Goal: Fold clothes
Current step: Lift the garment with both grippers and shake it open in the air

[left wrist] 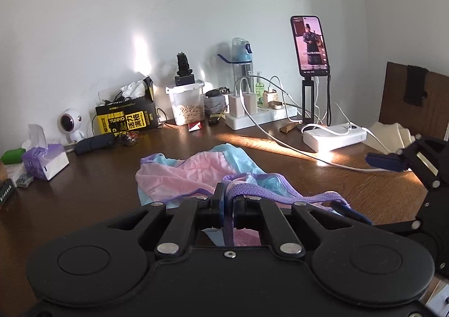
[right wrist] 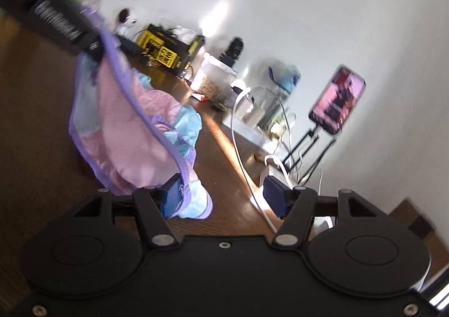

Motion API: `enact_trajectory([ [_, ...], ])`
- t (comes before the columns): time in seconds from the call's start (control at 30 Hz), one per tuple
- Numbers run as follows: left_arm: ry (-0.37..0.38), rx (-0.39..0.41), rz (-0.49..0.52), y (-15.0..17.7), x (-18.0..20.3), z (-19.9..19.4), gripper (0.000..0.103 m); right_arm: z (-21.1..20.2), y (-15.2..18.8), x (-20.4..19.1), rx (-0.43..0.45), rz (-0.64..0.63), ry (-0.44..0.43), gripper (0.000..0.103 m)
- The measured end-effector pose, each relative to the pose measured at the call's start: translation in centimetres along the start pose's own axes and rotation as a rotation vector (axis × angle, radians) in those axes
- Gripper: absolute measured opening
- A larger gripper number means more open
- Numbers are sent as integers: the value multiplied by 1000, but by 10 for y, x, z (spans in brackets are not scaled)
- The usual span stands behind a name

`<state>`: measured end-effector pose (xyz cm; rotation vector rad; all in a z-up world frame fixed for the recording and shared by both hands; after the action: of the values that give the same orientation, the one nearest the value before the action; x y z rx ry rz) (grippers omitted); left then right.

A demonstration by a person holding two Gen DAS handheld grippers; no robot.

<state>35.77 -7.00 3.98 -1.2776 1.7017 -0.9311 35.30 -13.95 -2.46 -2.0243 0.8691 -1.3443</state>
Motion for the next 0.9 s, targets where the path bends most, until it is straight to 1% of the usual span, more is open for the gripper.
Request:
enact_trajectory([
  [0.03, -1, 0, 5, 1, 0, 0, 6, 0, -1, -6, 6, -33, -3, 63],
  [0.07, -4, 0, 6, 2, 0, -1, 6, 2, -1, -9, 0, -36, -24, 58],
  [0.1, -7, -1, 8, 3, -1, -1, 6, 5, -1, -11, -16, -27, -53, 42],
  [0.13, -12, -2, 9, 4, -2, -2, 6, 8, -1, -12, -36, -14, -69, 33],
  [0.17, -21, -5, 10, 6, -5, -2, 6, 11, 0, -12, -50, -9, -78, 32],
  [0.2, -28, -7, 11, 7, -7, -3, 6, 13, 0, -13, -56, -13, -82, 20],
  [0.23, -35, -8, 13, 8, -9, -3, 6, 13, 0, -12, -54, -17, -81, 5],
  [0.3, -45, -4, 36, 8, -13, -6, 6, 8, -3, -9, -31, -20, -85, 5],
  [0.37, -45, 20, 68, 1, -16, -11, 6, 1, -10, -6, 3, -39, -91, 5],
  [0.43, -28, 46, 88, -10, -23, -15, 6, -8, -19, 1, 36, -44, -120, 5],
  [0.47, -14, 56, 89, -17, -28, -16, 6, -13, -26, 7, 59, -35, -143, 5],
  [0.53, 16, 70, 110, -42, -44, -16, 6, -23, -46, 26, 115, -13, -190, 5],
  [0.6, 35, 79, 139, -69, -57, -14, 6, -29, -81, 54, 170, -17, -235, 5],
  [0.67, 52, 85, 175, -112, -73, -12, 6, -32, -125, 89, 221, -9, -276, 5],
  [0.7, 59, 86, 181, -135, -82, -10, 6, -31, -148, 108, 241, -7, -275, 5],
  [0.77, 69, 85, 140, -191, -107, -8, 6, -24, -197, 142, 269, -40, -220, 5],
  [0.83, 37, 106, 105, -251, -129, -14, 6, -18, -238, 168, 282, -77, -177, 5],
  [0.9, 8, 142, 113, -295, -139, -30, 6, -22, -279, 191, 298, -106, -139, 5],
])
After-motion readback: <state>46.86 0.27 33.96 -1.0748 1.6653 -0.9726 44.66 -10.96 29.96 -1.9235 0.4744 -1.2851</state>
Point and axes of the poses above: each gripper's, at about its wrist camera, not at the fingertips, and z roughly the way its jaws point, x to its right, y to its underside, the point moved 5 cm from there along z, roughly the way its jaws point, and after that the axes turned 4 degrees about -y, right-handed, at the moved point
